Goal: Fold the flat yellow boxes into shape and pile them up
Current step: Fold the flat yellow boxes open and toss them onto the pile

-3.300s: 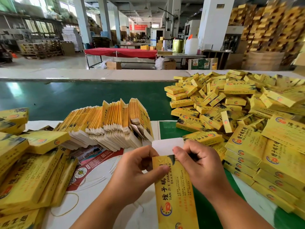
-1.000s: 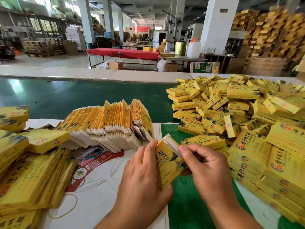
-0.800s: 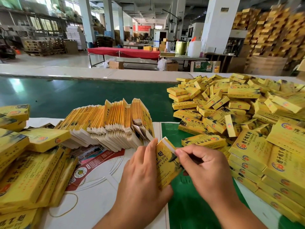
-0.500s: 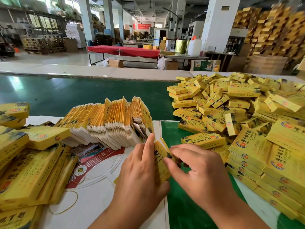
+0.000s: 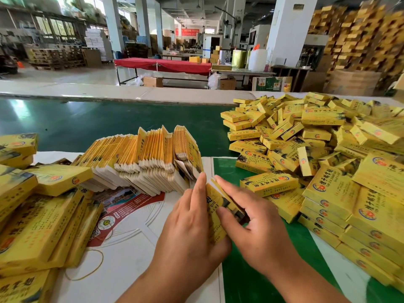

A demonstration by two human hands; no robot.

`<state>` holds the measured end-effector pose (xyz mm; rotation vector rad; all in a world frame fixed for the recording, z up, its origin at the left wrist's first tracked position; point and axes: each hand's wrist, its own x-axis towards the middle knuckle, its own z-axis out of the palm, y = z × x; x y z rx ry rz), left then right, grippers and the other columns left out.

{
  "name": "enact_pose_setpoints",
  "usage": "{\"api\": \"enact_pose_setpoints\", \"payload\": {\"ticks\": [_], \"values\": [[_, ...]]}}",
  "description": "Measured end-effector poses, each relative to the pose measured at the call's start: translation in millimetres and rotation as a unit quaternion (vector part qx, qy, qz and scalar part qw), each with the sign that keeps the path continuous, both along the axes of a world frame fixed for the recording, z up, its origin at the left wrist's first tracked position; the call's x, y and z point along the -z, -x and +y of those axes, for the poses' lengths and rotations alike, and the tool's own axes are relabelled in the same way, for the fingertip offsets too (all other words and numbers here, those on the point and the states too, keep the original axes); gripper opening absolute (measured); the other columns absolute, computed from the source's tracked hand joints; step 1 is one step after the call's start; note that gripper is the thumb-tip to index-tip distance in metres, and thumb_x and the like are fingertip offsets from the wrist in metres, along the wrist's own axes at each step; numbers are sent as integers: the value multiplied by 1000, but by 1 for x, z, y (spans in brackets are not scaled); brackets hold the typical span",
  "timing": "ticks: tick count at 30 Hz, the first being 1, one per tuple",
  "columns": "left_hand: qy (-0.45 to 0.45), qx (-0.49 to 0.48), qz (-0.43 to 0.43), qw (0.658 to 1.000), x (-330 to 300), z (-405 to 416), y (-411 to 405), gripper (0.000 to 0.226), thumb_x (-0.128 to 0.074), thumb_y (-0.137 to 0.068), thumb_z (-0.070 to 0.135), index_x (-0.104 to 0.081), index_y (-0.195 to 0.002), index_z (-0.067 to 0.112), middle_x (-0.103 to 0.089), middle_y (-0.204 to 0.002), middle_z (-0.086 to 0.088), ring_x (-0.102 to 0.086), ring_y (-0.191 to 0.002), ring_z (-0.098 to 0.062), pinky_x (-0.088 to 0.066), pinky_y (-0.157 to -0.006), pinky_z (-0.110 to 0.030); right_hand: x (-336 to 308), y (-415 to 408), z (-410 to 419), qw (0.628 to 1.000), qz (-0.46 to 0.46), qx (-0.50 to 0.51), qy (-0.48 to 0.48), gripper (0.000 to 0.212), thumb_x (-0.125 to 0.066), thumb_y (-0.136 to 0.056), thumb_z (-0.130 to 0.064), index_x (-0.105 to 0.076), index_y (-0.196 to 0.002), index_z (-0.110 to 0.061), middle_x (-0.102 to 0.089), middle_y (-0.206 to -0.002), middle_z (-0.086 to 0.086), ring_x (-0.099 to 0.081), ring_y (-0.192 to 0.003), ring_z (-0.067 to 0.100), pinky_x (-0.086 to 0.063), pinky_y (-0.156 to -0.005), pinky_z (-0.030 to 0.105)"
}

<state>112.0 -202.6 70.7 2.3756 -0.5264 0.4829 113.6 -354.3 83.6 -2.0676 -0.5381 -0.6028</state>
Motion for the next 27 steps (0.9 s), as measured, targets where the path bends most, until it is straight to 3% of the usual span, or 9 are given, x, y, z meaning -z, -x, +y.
{"api": "enact_pose_setpoints", "payload": {"ticks": [6, 10, 12, 16, 19, 21, 23, 25, 27], "values": [[37, 23, 38, 998, 4, 1, -2, 105, -64, -69, 55, 2, -149, 40, -28, -141, 26, -29, -128, 11, -23, -93, 2, 4, -6, -2, 999, -8, -6, 38, 46, -61, -91, -26, -57, -137, -25, -63, -83, -7, -58, -77, 9, -51, -63, 24], [30, 74, 45, 996, -7, 7, -3, 105, -63, -62, 72, 2, -144, 55, -20, -124, 52, -24, -116, 28, -26, -81, 12, 4, -10, -13, 997, 63, -3, -51, 37, -61, -92, -40, -65, -127, -30, -72, -96, -16, -68, -87, 2, -56, -63, 17], [17, 114, 46, 992, -18, 15, -4, 99, -62, -59, 82, -11, -141, 60, -23, -124, 55, -28, -116, 28, -33, -79, 7, 3, -19, -27, 981, 142, 37, -128, 22, -62, -94, -32, -71, -114, -32, -74, -91, -14, -69, -81, 4, -55, -59, 21], [97, 214, 72, 969, -31, 31, -5, 88, -77, -61, 67, -41, -139, 45, -46, -140, 26, -43, -131, 1, -39, -102, -31, 6, -38, -44, 850, 380, 47, -363, 17, -55, -97, -13, -70, -104, -7, -66, -85, 15, -57, -82, 30, -44, -68, 42], [124, 228, 52, 964, -33, 29, -4, 65, -78, -72, 50, -52, -131, 40, -56, -134, 19, -50, -128, -10, -42, -104, -41, 6, -35, -37, 788, 464, -3, -405, 24, -55, -95, -13, -65, -110, 3, -61, -91, 25, -56, -75, 32, -41, -58, 36], [149, 192, 7, 970, -33, 27, -5, 39, -72, -79, 43, -61, -116, 40, -67, -116, 17, -61, -112, -10, -52, -92, -32, 5, -28, -29, 800, 485, -17, -353, 23, -53, -96, -15, -67, -103, 2, -64, -73, 18, -55, -51, 22, -37, -40, 23], [187, 156, 1, 970, -31, 29, -9, 25, -69, -79, 40, -65, -104, 38, -71, -101, 15, -67, -97, -12, -55, -81, -27, 6, -21, -22, 863, 446, 16, -235, 25, -48, -100, -23, -68, -91, -11, -71, -66, 10, -59, -46, 20, -44, -39, 26], [216, 130, 30, 967, -30, 31, -13, 18, -70, -82, 41, -67, -99, 37, -73, -95, 15, -68, -91, -12, -56, -76, -25, 6, -19, -21, 939, 321, 67, -101, 33, -43, -102, -37, -70, -88, -23, -75, -78, -2, -68, -63, 16, -57, -58, 36], [203, 111, 61, 971, -26, 32, -17, 21, -69, -78, 43, -69, -97, 35, -73, -94, 18, -69, -89, -7, -57, -74, -24, 2, -18, -23, 977, 184, 6, -108, 29, -44, -100, -42, -69, -100, -28, -75, -93, -7, -70, -84, 11, -58, -73, 36]]}}
